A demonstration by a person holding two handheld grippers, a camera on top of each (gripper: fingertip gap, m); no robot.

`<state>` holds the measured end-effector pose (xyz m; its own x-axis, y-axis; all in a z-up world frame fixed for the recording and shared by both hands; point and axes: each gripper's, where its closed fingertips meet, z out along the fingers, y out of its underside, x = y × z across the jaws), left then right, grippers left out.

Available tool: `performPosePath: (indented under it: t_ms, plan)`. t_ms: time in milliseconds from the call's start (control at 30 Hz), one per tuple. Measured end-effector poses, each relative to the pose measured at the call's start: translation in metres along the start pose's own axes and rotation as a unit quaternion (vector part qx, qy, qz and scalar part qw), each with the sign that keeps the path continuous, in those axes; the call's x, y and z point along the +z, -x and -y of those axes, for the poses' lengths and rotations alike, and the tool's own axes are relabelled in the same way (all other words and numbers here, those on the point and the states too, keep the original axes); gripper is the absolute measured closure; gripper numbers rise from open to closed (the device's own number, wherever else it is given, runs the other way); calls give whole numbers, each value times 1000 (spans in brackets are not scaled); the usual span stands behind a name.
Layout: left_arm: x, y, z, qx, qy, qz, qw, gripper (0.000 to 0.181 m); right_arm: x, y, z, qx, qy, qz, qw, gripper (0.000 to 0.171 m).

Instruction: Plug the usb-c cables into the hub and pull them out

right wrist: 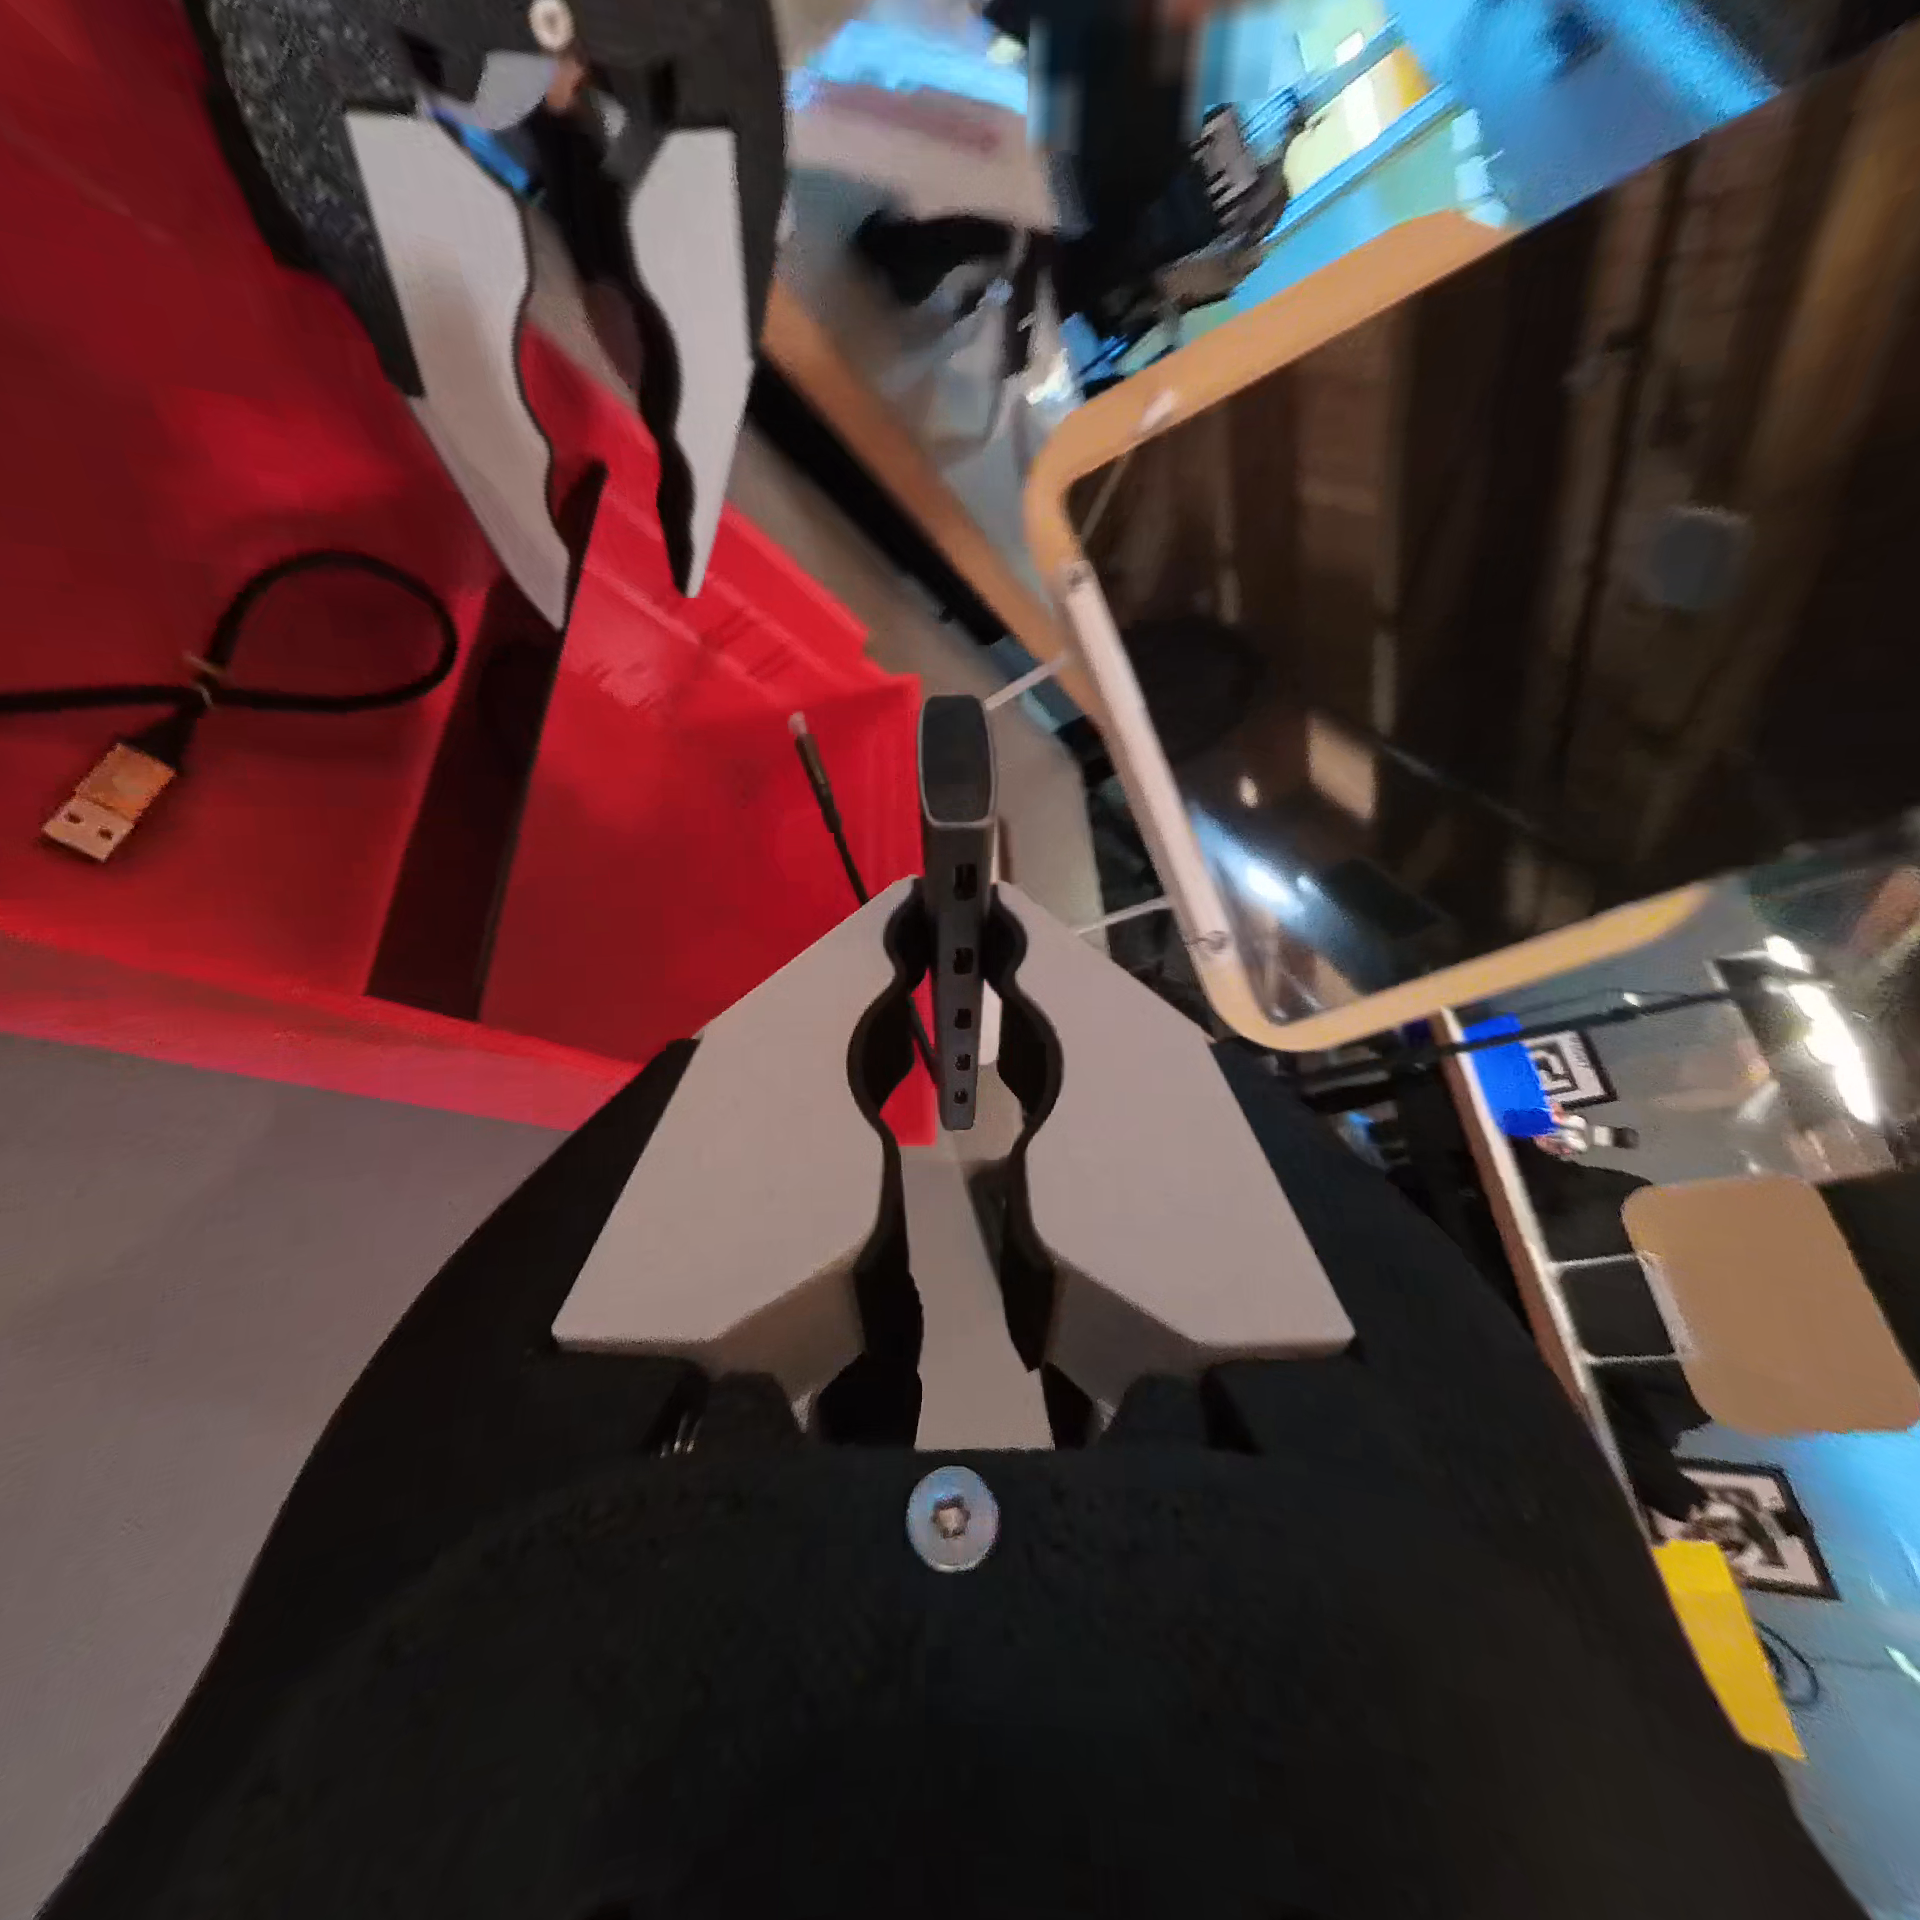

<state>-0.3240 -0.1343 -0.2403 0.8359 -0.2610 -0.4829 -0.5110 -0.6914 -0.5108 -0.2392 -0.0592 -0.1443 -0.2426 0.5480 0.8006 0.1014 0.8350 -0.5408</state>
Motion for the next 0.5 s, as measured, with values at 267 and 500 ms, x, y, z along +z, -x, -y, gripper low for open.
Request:
performPosePath:
  t_ms: [267, 500]
  plan:
    - [-64, -15, 39, -91, -126, 69, 985, 151, -127, -12, -47, 86, 9, -59, 994, 163]
    - [-65, -34, 11, -199, -105, 25, 974, 153, -140, 91, -126, 80, 137, 49, 986, 163]
